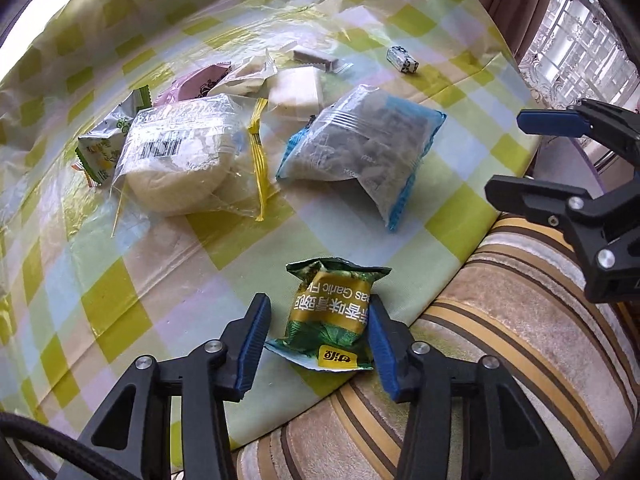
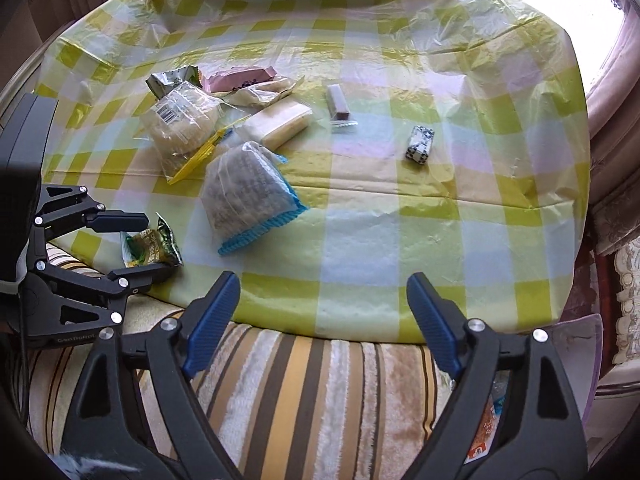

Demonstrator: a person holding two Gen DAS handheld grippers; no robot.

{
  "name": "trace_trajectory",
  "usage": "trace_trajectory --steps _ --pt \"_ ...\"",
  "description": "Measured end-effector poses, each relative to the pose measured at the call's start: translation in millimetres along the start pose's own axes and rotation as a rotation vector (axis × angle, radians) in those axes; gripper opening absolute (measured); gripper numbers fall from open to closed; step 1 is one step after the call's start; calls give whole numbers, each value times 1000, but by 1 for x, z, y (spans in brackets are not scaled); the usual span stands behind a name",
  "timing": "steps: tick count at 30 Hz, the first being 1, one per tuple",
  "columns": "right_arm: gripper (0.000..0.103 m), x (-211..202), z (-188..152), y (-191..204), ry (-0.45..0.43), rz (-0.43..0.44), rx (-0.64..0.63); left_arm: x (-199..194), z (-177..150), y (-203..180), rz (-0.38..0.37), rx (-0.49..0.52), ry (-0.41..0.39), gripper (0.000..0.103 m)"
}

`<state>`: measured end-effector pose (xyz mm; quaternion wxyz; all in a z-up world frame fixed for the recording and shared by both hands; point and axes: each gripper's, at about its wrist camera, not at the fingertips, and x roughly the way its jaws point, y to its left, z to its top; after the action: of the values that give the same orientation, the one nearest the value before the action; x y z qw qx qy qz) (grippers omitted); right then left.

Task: Organize snacks
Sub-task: 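Grasp the green garlic snack pack with the left gripper while the right grasps the grey bag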

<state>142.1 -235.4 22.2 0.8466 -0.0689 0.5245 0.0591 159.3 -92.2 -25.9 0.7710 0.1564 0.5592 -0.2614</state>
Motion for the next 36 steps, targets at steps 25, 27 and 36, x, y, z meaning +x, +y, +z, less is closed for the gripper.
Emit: trace_trajectory --steps 25,27,36 --pt "90 55 49 55 39 -24 -130 -27 -28 69 -26 -303 -100 33" --pt "86 57 51 55 40 -30 -132 -26 -27 67 -25 -304 -102 33" --pt "63 61 52 55 46 -28 -137 -23 -23 65 -14 -310 -99 33"
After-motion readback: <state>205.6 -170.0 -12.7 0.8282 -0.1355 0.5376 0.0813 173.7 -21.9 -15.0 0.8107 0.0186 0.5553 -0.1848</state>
